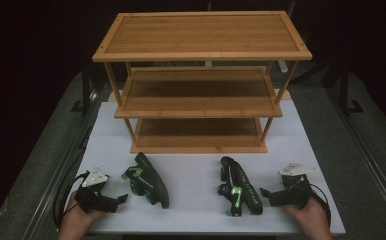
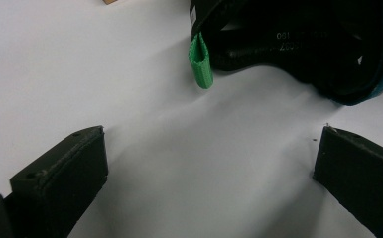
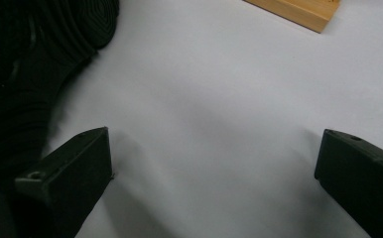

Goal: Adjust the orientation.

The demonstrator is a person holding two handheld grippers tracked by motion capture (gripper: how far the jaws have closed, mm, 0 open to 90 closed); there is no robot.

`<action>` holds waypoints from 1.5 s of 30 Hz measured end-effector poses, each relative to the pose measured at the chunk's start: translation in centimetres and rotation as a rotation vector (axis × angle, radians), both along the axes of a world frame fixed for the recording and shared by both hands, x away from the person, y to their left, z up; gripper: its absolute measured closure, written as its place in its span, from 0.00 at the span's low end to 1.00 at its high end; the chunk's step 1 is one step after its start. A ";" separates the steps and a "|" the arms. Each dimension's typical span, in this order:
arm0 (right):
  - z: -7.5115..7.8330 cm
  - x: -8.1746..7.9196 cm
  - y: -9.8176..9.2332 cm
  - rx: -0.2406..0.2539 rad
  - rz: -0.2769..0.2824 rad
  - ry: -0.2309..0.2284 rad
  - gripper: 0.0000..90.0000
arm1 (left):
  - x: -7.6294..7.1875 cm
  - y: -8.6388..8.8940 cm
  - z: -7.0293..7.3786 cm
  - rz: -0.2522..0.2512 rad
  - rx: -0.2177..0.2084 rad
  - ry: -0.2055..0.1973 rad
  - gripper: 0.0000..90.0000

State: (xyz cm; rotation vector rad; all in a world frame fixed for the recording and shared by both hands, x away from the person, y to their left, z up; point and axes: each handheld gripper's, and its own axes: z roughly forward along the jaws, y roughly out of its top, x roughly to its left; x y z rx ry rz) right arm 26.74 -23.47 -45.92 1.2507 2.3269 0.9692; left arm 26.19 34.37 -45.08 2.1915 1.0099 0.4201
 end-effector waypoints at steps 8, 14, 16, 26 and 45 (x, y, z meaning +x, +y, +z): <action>0.0 0.0 0.0 -0.002 -0.001 0.000 0.01 | -0.7 0.6 1.0 -0.029 -0.061 -0.027 0.29; 0.0 0.0 0.0 -0.002 -0.001 0.000 0.01 | -1.4 0.4 1.8 -0.079 -0.074 -0.049 0.61; 0.0 0.0 0.0 -0.003 0.000 -0.001 0.01 | -1.6 0.2 2.1 -0.114 -0.088 -0.038 0.76; 0.0 0.0 0.0 -0.003 0.000 0.000 0.01 | -2.1 -1.3 3.4 -0.213 -0.162 -0.019 1.00; 0.0 0.0 0.0 -0.004 0.000 -0.001 0.01 | -1.7 -1.9 2.0 -0.211 -0.165 0.052 0.78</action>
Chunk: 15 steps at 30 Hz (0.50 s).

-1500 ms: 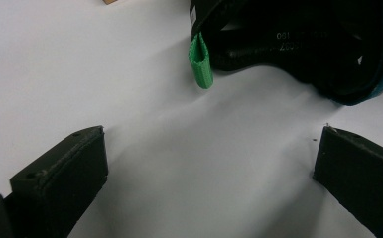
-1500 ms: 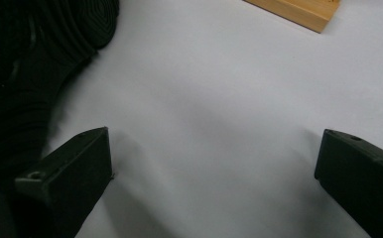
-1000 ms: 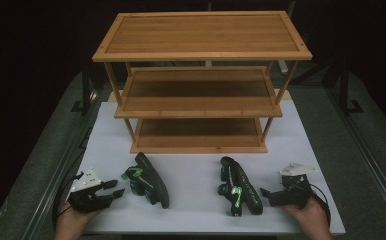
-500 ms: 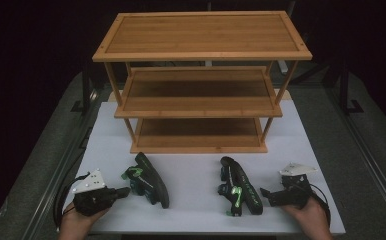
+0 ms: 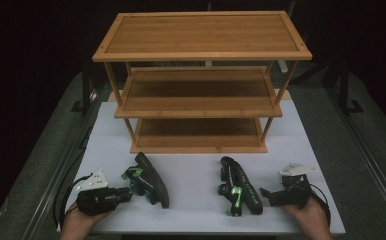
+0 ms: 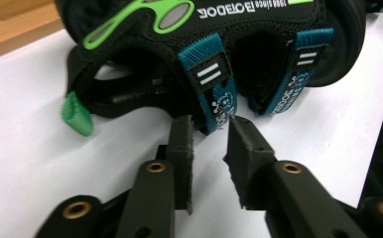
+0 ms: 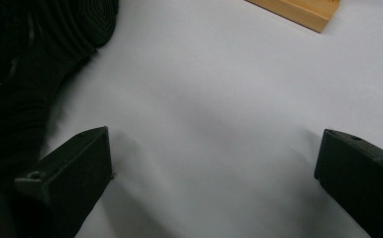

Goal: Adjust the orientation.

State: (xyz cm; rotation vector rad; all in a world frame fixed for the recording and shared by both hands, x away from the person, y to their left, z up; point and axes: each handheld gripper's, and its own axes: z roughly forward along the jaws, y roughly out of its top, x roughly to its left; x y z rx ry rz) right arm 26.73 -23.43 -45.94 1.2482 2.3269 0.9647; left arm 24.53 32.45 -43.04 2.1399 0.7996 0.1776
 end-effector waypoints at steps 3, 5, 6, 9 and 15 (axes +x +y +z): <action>0.0 0.0 0.0 0.000 0.000 0.000 0.01 | 0.2 -0.4 -0.3 -0.007 0.002 0.009 0.76; 0.0 0.0 0.0 0.000 0.000 0.000 0.01 | 0.3 -0.8 -0.4 -0.010 0.011 0.010 0.76; 0.0 0.0 0.0 0.000 0.000 0.000 0.01 | 0.5 -1.1 -0.3 -0.014 0.014 0.003 0.78; 0.0 0.0 0.0 -0.001 0.000 -0.001 0.01 | 0.7 -1.4 0.0 -0.018 0.017 -0.005 0.80; 0.0 0.0 0.0 -0.001 0.000 -0.001 0.01 | 1.3 -2.0 0.3 -0.031 0.025 -0.006 0.82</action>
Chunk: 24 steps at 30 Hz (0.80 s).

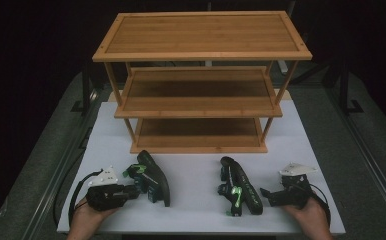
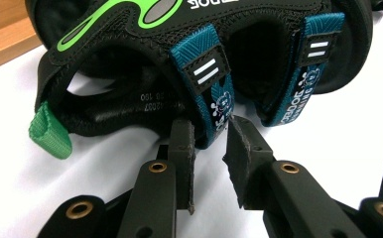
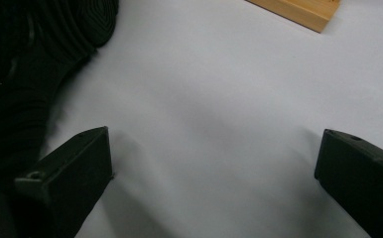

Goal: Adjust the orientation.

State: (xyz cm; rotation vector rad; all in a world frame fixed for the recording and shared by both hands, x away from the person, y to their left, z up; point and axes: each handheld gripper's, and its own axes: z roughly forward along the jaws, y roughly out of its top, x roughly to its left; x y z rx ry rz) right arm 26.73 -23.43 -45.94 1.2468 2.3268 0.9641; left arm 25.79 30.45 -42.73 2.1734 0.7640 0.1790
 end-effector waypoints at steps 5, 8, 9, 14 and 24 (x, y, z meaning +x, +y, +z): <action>0.0 0.0 0.0 0.000 0.000 -0.001 0.01 | 0.5 -0.6 0.4 -0.019 0.009 0.007 0.90; 0.0 0.0 0.0 0.000 0.000 0.001 0.01 | 0.9 -1.1 0.7 -0.037 0.015 0.011 0.91; 0.0 0.0 0.0 0.000 0.000 0.001 0.01 | 0.9 -1.1 0.7 -0.037 0.015 0.011 0.92; 0.0 0.0 0.0 0.000 -0.001 0.001 0.01 | 1.3 -1.6 0.9 -0.051 0.017 0.016 0.94; 0.0 0.0 0.0 0.000 0.000 0.000 0.01 | 2.5 -2.9 2.3 -0.064 0.020 0.017 0.95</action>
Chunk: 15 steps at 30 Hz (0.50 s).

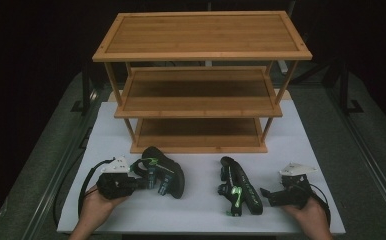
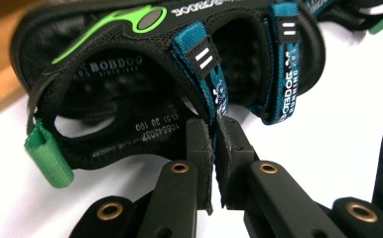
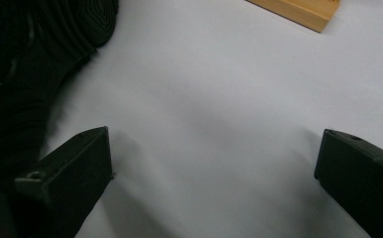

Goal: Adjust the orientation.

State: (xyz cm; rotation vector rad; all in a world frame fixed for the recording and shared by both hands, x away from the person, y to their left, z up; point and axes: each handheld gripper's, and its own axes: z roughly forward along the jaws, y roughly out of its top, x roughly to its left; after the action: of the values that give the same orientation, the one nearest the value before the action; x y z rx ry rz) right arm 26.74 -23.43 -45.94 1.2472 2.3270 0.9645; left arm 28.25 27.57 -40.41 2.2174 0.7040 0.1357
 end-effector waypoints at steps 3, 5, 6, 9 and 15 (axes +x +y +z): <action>0.0 0.0 0.0 0.000 0.000 0.000 0.01 | 0.6 -0.4 0.6 0.012 -0.020 -0.025 1.00; 0.0 0.0 0.0 0.000 0.000 0.000 0.01 | 1.2 -1.0 0.8 0.002 0.006 -0.022 1.00; 0.0 0.0 0.0 0.000 0.000 0.000 0.01 | 1.2 -1.0 0.8 0.002 0.006 -0.022 1.00; 0.0 0.0 0.0 0.000 0.000 0.000 0.01 | 1.8 -3.1 0.2 -0.036 0.049 -0.028 1.00; 0.0 0.0 0.0 0.001 0.000 0.000 0.01 | 1.7 -3.9 -0.1 -0.057 0.084 -0.038 1.00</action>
State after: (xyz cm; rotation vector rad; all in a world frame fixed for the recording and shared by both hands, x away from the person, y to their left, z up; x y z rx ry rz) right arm 26.74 -23.44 -45.94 1.2476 2.3270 0.9658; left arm 29.92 23.63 -40.50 2.3071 0.6239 0.1809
